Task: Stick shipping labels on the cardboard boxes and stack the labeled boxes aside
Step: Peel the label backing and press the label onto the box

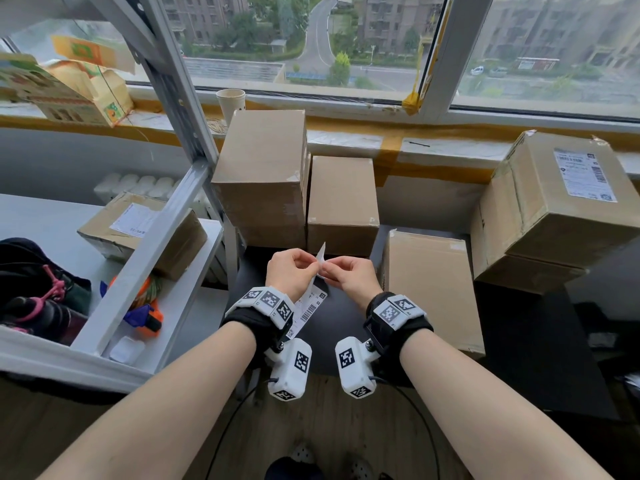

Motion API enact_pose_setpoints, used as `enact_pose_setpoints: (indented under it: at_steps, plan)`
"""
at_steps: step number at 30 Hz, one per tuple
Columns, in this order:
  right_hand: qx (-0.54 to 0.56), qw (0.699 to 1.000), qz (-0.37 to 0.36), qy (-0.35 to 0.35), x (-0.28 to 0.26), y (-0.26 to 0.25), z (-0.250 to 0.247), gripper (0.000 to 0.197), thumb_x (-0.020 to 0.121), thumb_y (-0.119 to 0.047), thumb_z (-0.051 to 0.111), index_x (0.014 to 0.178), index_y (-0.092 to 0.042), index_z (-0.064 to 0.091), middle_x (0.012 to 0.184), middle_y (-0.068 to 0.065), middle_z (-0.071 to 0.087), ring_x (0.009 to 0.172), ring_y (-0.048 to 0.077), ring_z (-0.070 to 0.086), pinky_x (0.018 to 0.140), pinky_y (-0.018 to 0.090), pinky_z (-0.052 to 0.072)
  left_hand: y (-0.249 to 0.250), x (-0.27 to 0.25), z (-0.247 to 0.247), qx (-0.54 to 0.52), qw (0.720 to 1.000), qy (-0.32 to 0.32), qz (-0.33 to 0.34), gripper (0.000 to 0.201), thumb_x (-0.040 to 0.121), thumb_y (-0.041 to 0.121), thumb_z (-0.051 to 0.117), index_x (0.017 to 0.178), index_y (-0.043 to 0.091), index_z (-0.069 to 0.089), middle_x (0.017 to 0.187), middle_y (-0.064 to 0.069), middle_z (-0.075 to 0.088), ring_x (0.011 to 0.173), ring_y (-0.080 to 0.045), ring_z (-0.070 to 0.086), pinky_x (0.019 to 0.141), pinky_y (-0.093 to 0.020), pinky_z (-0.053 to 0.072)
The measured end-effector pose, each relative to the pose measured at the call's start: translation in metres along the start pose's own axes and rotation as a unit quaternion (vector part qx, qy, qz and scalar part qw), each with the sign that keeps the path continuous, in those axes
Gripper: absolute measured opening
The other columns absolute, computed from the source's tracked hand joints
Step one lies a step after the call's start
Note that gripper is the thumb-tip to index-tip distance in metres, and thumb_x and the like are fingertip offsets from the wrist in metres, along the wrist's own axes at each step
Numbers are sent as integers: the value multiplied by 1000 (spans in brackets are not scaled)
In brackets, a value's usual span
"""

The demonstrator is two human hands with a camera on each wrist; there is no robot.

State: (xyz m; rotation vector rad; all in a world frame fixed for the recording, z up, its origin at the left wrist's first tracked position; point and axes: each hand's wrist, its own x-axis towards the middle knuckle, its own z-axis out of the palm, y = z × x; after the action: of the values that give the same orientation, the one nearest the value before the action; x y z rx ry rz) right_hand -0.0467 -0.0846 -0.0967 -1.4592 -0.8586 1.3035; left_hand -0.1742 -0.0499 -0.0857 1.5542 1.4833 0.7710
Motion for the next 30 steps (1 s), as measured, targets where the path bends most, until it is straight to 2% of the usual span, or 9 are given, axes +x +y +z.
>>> enact_pose_setpoints:
  at_steps: [5,8,10,13,15,17,21,25,30]
  plan:
    - [-4,1000,10,12,2,1,2,18,91,-6,58,101,6,65,106,22,67,87,18,65,73,17,54,-1,2,-7,16,1000,22,-13,6,79,17,70,74,16,71,76,-1,71,74,-14,66,75,-28,54]
    - [-11,999,23,34,4,5,1,19,92,-6,56,103,8,63,108,25,66,91,21,64,69,16,54,-5,3,-13,20,998,48,-35,7,76,12,70,72,16,68,74,-1,71,75,-15,68,76,-30,56]
    - [-15,998,29,46,4,8,1,19,93,-6,55,104,8,62,108,25,66,92,23,64,72,20,54,-7,3,-19,12,997,60,-50,6,75,9,71,77,14,68,75,-2,70,78,-17,69,78,-31,56]
    - [-17,997,38,58,5,10,-2,18,93,-7,55,104,6,62,108,25,66,93,26,65,79,28,54,-16,5,-29,6,996,65,-63,15,76,16,73,91,14,74,80,-1,72,83,-17,69,84,-33,56]
    - [-27,997,39,65,6,12,-5,18,93,-8,55,104,5,62,107,23,67,95,28,66,80,29,55,-21,5,-36,23,995,73,-61,15,75,22,74,88,15,77,84,-2,75,84,-16,69,86,-30,53]
    - [-36,996,41,70,7,13,-8,17,93,-8,54,104,4,62,105,21,67,94,27,67,77,27,55,-24,5,-45,48,992,89,-71,11,76,20,73,84,15,77,83,-3,75,83,-17,67,83,-26,51]
    - [-35,995,44,83,10,11,-14,10,94,-6,52,94,-2,61,99,20,67,80,22,67,62,17,56,-30,8,-58,63,983,121,-120,9,76,16,69,80,15,77,78,-5,74,83,-21,67,81,-31,54]
    - [-47,991,38,116,16,4,-23,8,94,-7,52,91,-5,59,99,17,67,75,21,68,59,18,57,-37,10,-65,81,973,152,-155,11,77,14,65,78,16,76,80,-5,73,84,-22,66,78,-31,53]
    - [-50,983,39,174,20,-5,-34,8,95,-6,50,96,-3,58,98,16,65,75,25,68,56,22,58,-45,12,-67,79,967,165,-176,12,76,8,65,73,15,75,78,-6,73,82,-23,68,81,-35,56]
